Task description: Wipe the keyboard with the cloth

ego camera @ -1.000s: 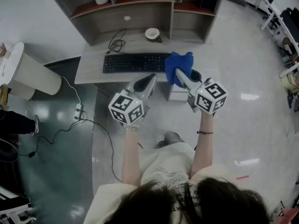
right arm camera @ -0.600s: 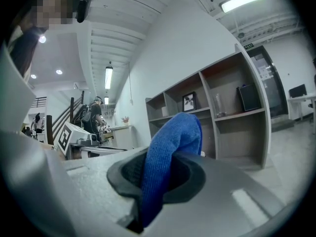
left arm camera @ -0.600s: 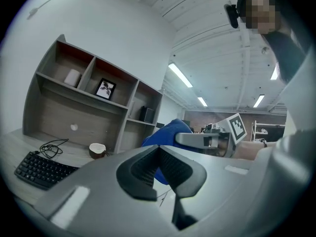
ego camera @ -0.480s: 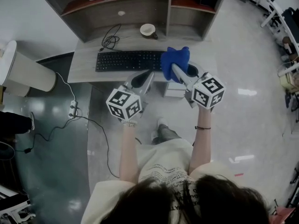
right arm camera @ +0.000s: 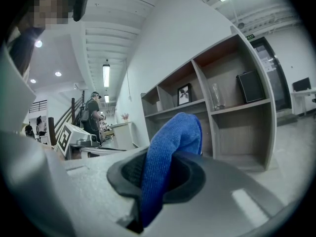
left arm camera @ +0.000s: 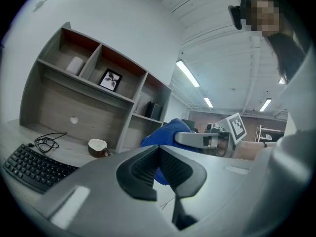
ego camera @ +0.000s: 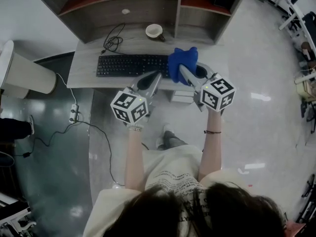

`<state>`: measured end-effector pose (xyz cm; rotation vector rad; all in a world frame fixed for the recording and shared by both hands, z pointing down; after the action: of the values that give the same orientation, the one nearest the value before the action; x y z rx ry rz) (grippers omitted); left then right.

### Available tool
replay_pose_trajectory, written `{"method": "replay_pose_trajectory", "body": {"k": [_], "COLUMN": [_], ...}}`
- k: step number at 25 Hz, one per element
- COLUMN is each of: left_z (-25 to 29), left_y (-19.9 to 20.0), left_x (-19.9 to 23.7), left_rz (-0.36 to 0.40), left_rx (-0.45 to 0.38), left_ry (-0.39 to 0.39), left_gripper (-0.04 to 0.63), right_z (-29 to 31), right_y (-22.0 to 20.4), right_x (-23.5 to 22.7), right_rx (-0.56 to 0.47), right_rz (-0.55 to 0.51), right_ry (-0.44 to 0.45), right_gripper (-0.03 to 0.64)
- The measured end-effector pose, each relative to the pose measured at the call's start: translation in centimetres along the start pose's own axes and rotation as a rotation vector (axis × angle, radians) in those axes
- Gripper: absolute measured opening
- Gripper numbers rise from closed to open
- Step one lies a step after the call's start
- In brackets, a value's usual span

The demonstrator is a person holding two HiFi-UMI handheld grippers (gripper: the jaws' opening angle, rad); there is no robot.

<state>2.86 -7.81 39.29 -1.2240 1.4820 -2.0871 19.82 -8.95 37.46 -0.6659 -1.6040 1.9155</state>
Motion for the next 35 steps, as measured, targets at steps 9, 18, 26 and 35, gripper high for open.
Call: {"method": "replay_pose_trajectory", "body": {"k": [9, 18, 26, 35], "left_z": [3.1, 5.0, 6.2, 6.8], "left_y": [-0.8, -1.6, -2.8, -3.6], "left_x": [1.2, 2.9, 5.0, 7.2], "left_rz": [-0.022, -0.050, -0.074, -0.123], "left_rx": [0.034, 0.080, 0.162, 0.262], "left_ry": [0.008, 0.014, -0.008, -0.078], "left_gripper": [0.005, 0.005, 0.005, 0.005], "right_z": [1.1, 2.4, 3.4, 4.8], "right_y": [-1.5, -3.4, -5.3, -6.9], "right_x": [-3.2, -5.2, -6.2, -6.5], "right_rx": [0.035, 0.072, 0.113, 0.156], "right_rz": [0.028, 0.075, 0.121, 0.170], "right_ry": [0.005, -0.008, -0.055, -0.143], "right_gripper": [0.058, 0.058, 0.058, 0.058]}}
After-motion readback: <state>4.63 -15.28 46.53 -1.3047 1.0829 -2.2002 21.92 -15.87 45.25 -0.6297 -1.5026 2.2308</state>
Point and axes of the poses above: the fingertips, and each gripper's own axes: z forward along the fingers, x to its left, y out of its top, the point moved 6 cm from there along -z, backward along the fingers, and after that the axes turned 11 degrees about -z, right-handed, at the moved point
